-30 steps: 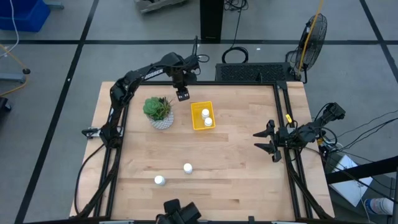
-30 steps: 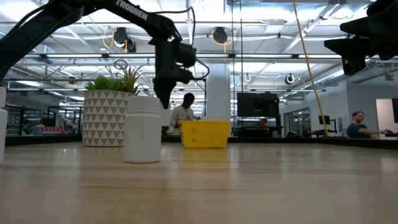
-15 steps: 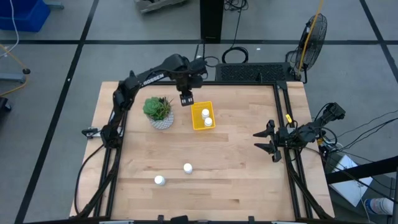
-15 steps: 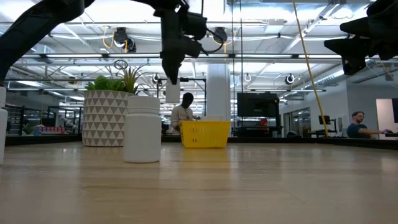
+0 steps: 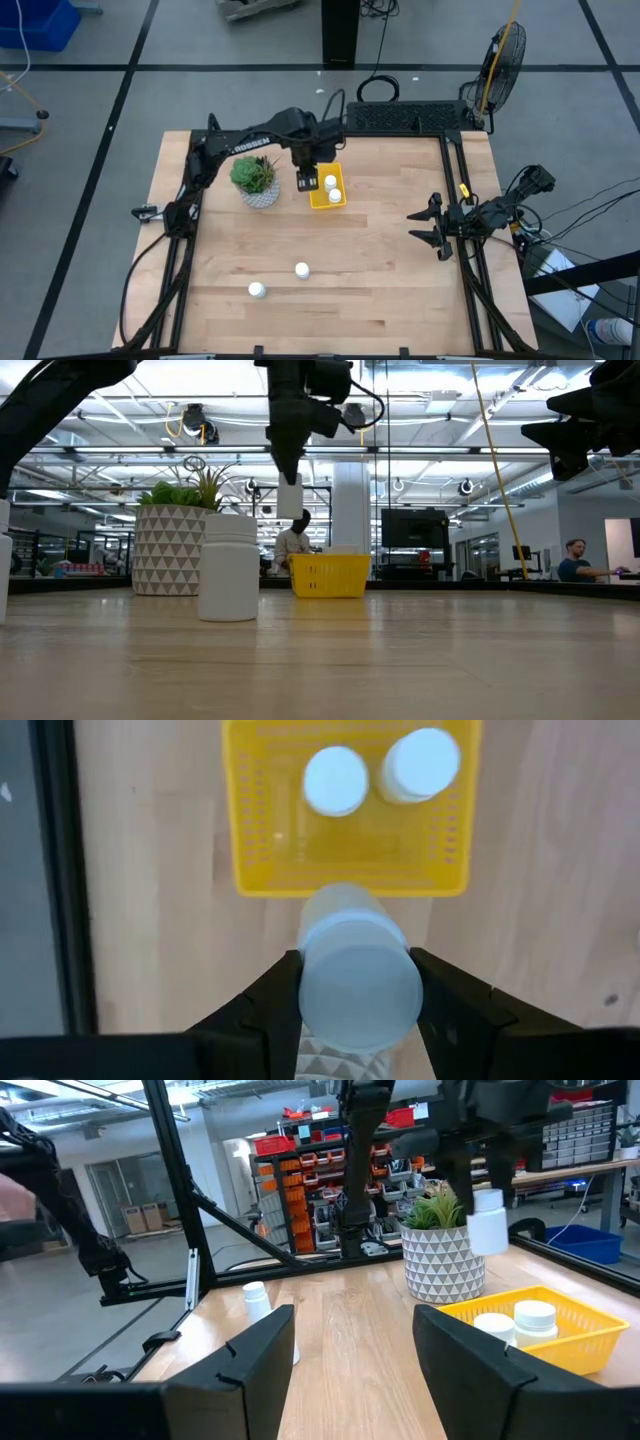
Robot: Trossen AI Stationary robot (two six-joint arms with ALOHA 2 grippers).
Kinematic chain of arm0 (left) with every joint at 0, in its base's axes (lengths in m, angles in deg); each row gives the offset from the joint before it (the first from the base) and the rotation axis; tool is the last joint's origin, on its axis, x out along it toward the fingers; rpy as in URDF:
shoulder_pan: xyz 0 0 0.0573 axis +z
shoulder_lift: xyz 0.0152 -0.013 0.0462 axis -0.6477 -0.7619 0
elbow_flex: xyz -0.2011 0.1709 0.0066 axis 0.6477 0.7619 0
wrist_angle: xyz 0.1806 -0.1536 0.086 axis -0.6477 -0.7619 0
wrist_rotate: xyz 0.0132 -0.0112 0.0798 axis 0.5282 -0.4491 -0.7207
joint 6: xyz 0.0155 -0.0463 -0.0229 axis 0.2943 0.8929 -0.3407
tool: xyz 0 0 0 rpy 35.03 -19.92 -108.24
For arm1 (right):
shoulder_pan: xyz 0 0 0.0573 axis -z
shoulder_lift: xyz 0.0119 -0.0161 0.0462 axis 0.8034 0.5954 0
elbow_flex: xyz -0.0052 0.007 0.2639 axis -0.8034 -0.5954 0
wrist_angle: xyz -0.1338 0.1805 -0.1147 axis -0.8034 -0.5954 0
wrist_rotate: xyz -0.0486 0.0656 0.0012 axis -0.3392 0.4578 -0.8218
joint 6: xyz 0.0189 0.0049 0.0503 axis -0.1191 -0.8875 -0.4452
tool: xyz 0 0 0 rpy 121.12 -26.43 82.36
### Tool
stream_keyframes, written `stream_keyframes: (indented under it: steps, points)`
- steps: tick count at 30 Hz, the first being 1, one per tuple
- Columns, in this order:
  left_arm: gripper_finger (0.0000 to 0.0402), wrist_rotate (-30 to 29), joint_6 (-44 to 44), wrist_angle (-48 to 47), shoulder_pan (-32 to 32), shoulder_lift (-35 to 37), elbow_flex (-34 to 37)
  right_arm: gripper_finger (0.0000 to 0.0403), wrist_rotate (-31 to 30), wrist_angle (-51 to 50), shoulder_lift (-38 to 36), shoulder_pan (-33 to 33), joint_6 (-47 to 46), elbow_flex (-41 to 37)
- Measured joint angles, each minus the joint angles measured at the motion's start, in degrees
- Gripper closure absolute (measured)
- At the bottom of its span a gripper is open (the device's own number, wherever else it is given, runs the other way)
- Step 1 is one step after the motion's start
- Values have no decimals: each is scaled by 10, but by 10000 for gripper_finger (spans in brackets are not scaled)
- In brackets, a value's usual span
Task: Pick and place pill bottles into a basket
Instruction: Put the white pill bottle into the yellow bin
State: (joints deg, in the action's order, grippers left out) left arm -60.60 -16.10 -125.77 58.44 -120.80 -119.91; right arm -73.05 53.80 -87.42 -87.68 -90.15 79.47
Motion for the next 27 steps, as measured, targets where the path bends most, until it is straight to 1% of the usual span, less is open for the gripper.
stream_keyframes:
  steps: [5, 11, 22, 27]
  points:
    - [236, 17, 11, 32, -21, 0, 3, 206, 0, 0, 0, 0, 0, 0]
    - [236, 19, 15, 59, -35, 0, 3, 206, 0, 0, 0, 0, 0, 0]
    - [236, 19, 13, 72, -29, -1, 4, 206, 0, 0, 0, 0, 0, 0]
    - [236, 23, 9, 77, -28, -21, 17, 206, 0, 0, 0, 0, 0, 0]
